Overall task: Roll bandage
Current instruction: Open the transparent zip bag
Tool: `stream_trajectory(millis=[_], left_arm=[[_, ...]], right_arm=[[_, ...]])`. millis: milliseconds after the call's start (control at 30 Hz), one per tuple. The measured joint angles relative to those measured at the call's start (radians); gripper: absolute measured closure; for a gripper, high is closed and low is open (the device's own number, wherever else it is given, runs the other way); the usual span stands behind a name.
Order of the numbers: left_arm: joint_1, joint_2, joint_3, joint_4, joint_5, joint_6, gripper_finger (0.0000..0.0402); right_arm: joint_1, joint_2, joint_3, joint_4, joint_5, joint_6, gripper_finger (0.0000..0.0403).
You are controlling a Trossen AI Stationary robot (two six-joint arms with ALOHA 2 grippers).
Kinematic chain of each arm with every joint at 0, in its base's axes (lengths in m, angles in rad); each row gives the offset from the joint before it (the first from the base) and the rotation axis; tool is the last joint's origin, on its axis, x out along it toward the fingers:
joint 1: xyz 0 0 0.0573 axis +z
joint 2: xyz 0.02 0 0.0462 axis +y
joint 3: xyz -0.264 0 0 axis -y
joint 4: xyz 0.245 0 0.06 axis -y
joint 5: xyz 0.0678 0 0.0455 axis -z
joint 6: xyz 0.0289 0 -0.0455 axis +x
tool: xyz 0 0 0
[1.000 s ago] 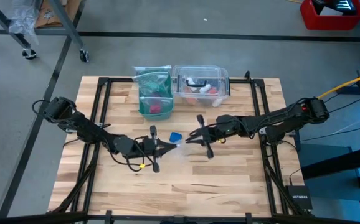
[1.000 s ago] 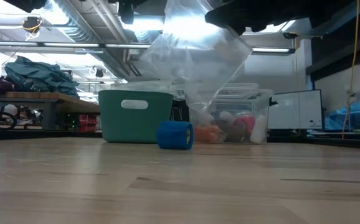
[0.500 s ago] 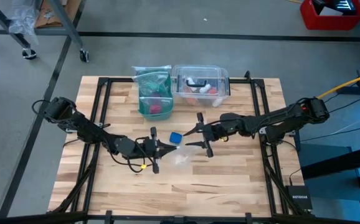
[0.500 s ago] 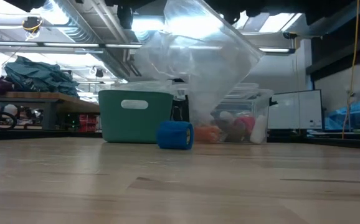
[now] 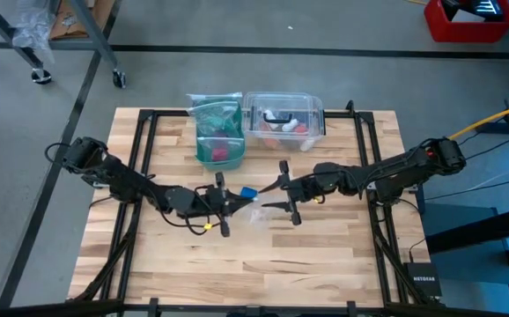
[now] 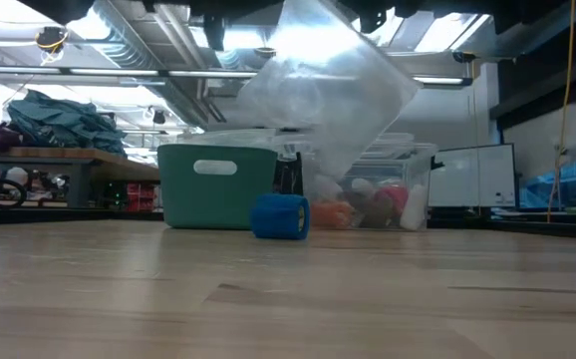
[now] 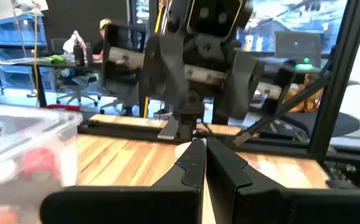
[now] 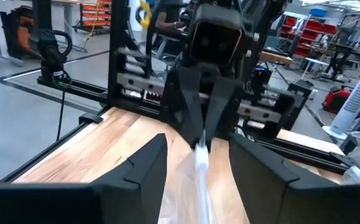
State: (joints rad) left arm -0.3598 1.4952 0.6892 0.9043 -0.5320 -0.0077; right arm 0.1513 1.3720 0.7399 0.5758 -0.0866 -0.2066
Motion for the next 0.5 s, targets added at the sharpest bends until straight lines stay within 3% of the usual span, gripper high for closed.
stream_trajectory(millis=[500], left_arm=[[0.028,0.000,0.042,-0.014,0.042,0.034,0.0401]], right_arm=[[0.000,0.000,0.000,0.006,0.001,0.000,0.0229]])
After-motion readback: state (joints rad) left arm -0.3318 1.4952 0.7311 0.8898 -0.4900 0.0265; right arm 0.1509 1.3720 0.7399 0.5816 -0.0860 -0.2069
